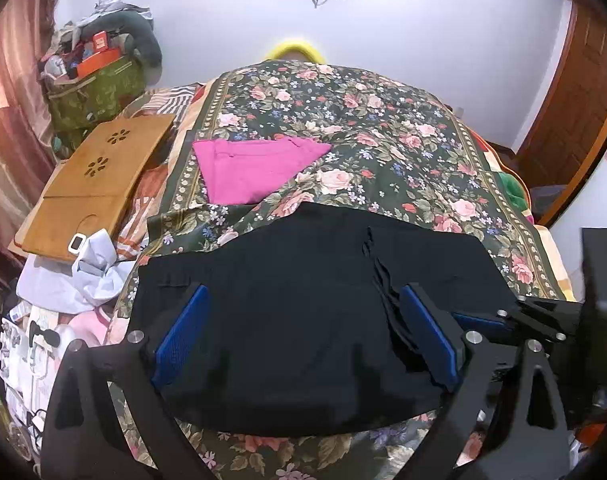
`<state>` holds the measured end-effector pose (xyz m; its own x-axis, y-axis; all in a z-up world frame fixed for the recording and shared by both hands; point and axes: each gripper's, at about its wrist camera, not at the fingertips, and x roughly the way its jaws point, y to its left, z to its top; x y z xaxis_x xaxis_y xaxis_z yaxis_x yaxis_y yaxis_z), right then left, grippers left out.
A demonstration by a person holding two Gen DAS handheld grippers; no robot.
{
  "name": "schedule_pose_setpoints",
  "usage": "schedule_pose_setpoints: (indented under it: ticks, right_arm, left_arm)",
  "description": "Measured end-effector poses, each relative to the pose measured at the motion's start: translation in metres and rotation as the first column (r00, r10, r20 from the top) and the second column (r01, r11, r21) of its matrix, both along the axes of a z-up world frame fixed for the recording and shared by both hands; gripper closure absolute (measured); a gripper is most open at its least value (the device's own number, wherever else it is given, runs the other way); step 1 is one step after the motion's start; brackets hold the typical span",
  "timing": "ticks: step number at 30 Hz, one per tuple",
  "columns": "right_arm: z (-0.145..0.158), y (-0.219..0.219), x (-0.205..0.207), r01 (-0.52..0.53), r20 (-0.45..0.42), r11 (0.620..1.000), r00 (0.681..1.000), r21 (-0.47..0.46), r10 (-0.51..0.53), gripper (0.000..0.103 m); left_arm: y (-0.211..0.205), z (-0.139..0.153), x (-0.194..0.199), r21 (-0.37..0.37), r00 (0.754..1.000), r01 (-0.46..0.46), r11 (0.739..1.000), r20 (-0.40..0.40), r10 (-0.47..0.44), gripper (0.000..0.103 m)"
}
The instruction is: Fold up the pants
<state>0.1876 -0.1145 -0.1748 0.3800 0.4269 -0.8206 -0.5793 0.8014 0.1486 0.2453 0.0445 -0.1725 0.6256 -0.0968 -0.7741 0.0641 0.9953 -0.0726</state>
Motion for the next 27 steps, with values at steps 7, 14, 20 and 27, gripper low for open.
schedule_pose_setpoints:
  ticks: [7,14,20,27]
  right_arm:
    - [0.03,-0.043,-0.005,0.061,0.064,0.997,0.996,0.054,-0.065,0.037]
    - [0.047,-0.093,0.025,0.184,0.123,0.977,0.973,0.109,-0.197,0.034]
    - [0.025,-0.122,0.058,0.253,0.044,0.959,0.964,0.132,-0.26,0.034]
    - [-0.022,-0.126,0.075,0.226,-0.087,0.966,0.972,0.124,-0.216,0.047]
  left_arm:
    - [-0.025,0.005,0.012,0.026,0.998,0.062,0.998,-0.01,-0.062,0.007]
    - [-0.058,0.006,0.035,0.02,0.991,0.127,0.992,-0.031,-0.126,0.007]
    - [-0.09,-0.014,0.063,0.043,0.978,0.19,0.981,-0.1,-0.185,0.006]
    - [-0.118,-0.06,0.081,0.087,0.945,0.261,0.961,-0.227,-0.236,0.007]
